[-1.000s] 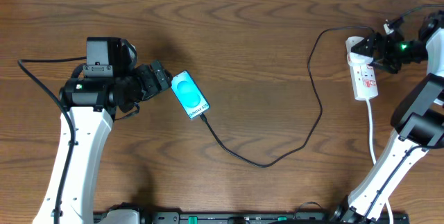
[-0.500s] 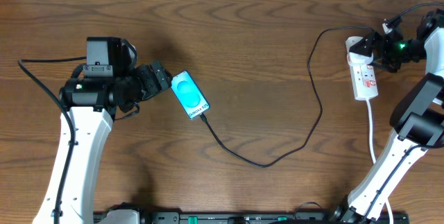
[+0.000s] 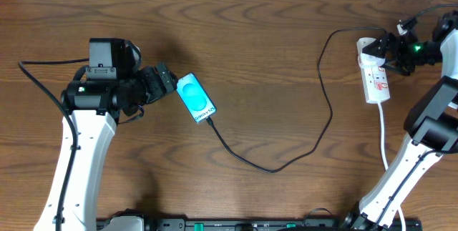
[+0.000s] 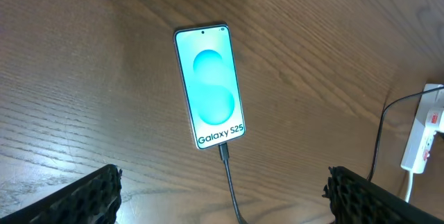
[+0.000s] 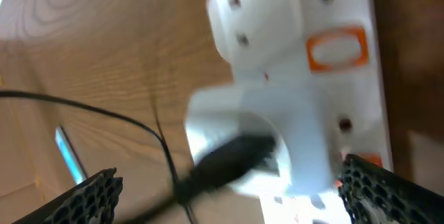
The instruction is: Plug charger to phone and switch on socket
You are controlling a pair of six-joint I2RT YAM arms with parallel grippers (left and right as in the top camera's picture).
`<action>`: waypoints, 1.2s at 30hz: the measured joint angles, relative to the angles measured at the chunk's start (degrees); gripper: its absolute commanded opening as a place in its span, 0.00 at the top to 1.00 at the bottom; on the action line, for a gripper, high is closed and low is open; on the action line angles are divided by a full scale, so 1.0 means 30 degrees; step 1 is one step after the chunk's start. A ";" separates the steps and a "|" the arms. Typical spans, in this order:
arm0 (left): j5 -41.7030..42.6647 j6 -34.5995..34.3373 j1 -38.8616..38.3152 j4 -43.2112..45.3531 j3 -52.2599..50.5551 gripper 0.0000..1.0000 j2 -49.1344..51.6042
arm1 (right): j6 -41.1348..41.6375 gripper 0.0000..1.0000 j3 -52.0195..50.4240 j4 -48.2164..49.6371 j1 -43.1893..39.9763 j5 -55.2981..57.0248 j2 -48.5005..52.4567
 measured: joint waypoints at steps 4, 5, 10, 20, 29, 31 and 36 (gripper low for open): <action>0.0000 0.0000 0.0000 0.0000 0.0000 0.05 0.0000 | 0.0131 0.01 -0.0066 -0.0372 -0.0423 0.0153 0.0007; 0.0000 0.0000 0.0000 0.0000 0.0000 0.05 0.0000 | 0.0146 0.01 -0.0066 -0.0415 -0.0503 0.0175 0.0007; 0.0000 0.0000 0.0000 0.0000 0.0000 0.05 0.0000 | 0.0204 0.01 -0.0066 -0.0612 -0.0685 0.0255 0.0007; 0.0000 0.0000 0.0000 -0.0066 0.0000 0.05 0.0000 | 0.0204 0.01 -0.0066 -0.0430 -0.0685 -0.0670 0.0022; 0.0000 0.0000 0.0000 -0.0058 0.0000 0.05 0.0000 | 0.0197 0.01 -0.0066 -0.0437 -0.0328 -0.0947 0.0022; 0.0000 0.0000 0.0000 -0.0058 0.0000 0.05 0.0000 | 0.0204 0.01 -0.0066 -0.0415 -0.0204 -0.0984 0.0029; 0.0000 0.0000 0.0000 -0.0058 0.0000 0.05 0.0000 | 0.0197 0.01 -0.0066 -0.0372 -0.0138 -0.0991 0.0029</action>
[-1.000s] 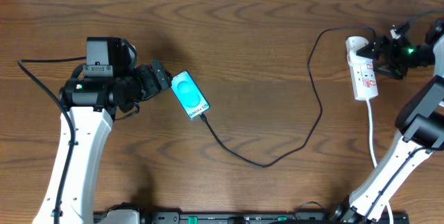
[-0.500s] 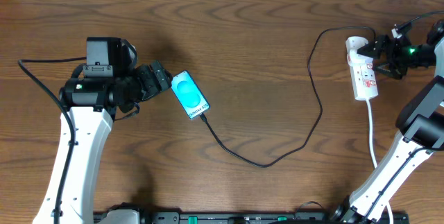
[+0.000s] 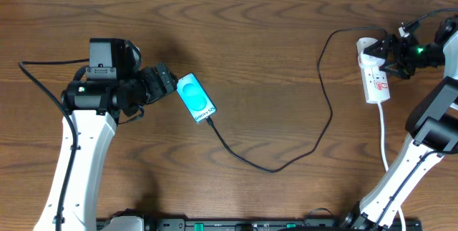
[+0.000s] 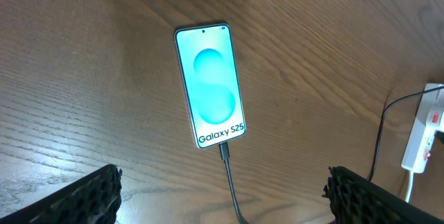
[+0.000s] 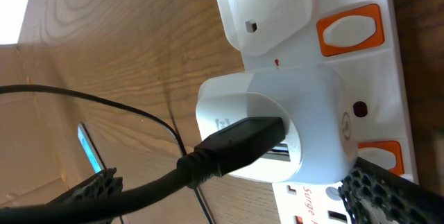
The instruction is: Plug charger to phone and switch on socket
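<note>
The lit phone (image 4: 210, 85) lies face up on the wooden table, also seen in the overhead view (image 3: 195, 97). A black cable (image 3: 272, 168) is plugged into its lower end and runs to a white adapter (image 5: 277, 123) seated in the white power strip (image 3: 376, 82). Orange switches (image 5: 350, 30) sit beside the strip's sockets. My left gripper (image 4: 222, 207) is open just short of the phone's cable end, holding nothing. My right gripper (image 5: 243, 196) is open over the strip, its fingers (image 5: 395, 196) either side of the adapter and its plug (image 5: 236, 148).
The strip's white lead (image 3: 384, 134) runs toward the front edge at the right. The black cable loops across the middle of the table (image 3: 272, 66). The strip shows at the far right of the left wrist view (image 4: 420, 144).
The right wrist view was blurred and is now sharp, with the strip shifted slightly in frame, so my right gripper has moved a little over it. Left gripper, phone and cable are unchanged.
</note>
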You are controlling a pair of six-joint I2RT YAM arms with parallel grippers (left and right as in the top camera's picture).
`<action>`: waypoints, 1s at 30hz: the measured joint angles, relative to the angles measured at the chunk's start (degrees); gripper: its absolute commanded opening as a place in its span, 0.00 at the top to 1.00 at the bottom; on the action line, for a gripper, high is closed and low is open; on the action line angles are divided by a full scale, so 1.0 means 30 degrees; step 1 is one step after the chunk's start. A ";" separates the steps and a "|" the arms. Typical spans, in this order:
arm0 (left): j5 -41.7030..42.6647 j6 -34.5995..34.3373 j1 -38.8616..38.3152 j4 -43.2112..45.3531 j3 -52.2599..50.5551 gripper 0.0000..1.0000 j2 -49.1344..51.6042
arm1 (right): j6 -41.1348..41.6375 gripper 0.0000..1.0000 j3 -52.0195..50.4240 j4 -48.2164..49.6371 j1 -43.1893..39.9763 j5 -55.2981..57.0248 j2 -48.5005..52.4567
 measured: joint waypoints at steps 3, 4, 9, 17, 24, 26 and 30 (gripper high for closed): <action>0.0000 0.0000 0.0000 0.0000 0.0000 0.05 0.0000 | 0.0000 0.01 0.0000 0.0007 0.0000 0.0015 0.0000; 0.0000 0.0000 0.0000 0.0000 0.0000 0.05 0.0000 | 0.0007 0.01 0.0000 0.0022 0.0000 0.0022 0.0000; 0.0000 0.0000 0.0000 0.0000 0.0000 0.05 0.0000 | 0.0000 0.01 0.0000 0.0073 0.0000 0.0175 -0.0007; 0.0000 0.0000 0.0000 0.0000 0.0000 0.05 0.0000 | 0.0007 0.01 0.0000 0.0226 0.0000 0.0233 0.0000; 0.0000 0.0000 0.0000 0.0000 0.0000 0.05 0.0000 | 0.0007 0.01 0.0000 0.0270 0.0000 0.0233 0.0000; 0.0000 0.0000 0.0000 0.0000 0.0000 0.05 0.0000 | 0.0007 0.01 0.0000 0.0291 0.0022 0.0233 0.0000; 0.0000 0.0000 0.0000 0.0000 0.0000 0.05 0.0000 | 0.0007 0.01 0.0000 0.0321 0.0051 0.0291 0.0000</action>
